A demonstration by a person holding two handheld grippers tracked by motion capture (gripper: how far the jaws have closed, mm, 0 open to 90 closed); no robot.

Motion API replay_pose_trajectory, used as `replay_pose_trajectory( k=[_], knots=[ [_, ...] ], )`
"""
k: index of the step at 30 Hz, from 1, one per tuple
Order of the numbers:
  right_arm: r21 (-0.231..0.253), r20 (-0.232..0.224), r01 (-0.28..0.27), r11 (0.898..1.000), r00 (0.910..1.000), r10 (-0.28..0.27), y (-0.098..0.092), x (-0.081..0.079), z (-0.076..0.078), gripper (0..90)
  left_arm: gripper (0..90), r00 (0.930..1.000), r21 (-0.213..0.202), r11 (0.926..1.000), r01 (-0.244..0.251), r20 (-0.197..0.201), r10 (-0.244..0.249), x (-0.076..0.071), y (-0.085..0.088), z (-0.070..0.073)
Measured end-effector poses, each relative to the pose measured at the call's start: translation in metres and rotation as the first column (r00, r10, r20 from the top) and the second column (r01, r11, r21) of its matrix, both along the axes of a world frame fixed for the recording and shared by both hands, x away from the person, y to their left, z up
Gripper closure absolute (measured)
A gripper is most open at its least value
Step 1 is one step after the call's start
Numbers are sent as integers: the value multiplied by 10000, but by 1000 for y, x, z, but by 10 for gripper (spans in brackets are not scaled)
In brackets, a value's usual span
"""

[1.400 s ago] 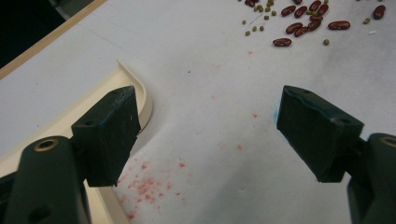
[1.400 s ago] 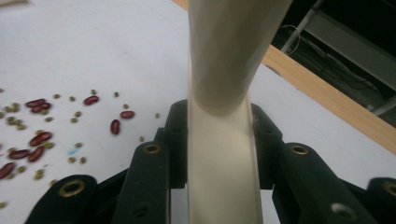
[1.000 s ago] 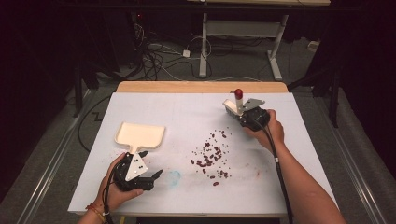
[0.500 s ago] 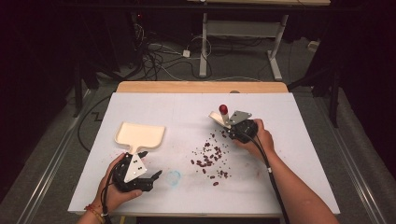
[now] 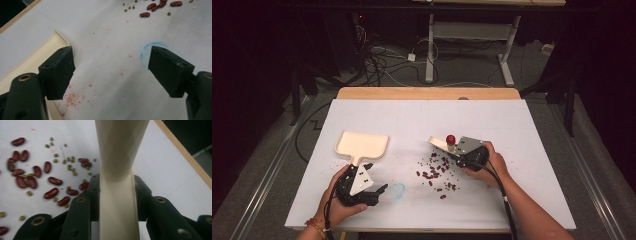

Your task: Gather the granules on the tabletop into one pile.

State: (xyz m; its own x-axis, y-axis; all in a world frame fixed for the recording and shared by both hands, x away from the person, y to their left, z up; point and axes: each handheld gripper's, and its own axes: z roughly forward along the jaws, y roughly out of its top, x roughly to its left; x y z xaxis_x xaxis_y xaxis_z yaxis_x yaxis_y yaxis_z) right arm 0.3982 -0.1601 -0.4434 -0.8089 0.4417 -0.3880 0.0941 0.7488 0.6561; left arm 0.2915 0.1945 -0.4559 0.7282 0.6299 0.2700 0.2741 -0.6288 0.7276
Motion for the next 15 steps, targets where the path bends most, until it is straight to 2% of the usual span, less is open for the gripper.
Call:
replay_pose_trajectory(
  k=[1,5,7,10,15],
  knots=[
    [0,0,0,10000,10000,0,0,0,0,667,205,10000,2,10000,-4,-12,4,0,0,0],
    [-56,-185,-606,9981,9980,605,3,-11,6,668,205,10000,41,10000,-33,-22,33,-1,-1,0],
    [-310,-206,-827,9961,9964,820,4,-16,8,668,205,10000,31,10000,-53,-31,53,-1,0,0],
    [-312,-221,-914,9953,9956,907,5,-19,9,669,205,10000,-55,9999,-84,-49,84,-1,1,0],
    [131,-89,-814,9966,9966,815,-1,-17,22,672,205,9999,-205,9997,-137,-77,135,0,2,0]
  ],
)
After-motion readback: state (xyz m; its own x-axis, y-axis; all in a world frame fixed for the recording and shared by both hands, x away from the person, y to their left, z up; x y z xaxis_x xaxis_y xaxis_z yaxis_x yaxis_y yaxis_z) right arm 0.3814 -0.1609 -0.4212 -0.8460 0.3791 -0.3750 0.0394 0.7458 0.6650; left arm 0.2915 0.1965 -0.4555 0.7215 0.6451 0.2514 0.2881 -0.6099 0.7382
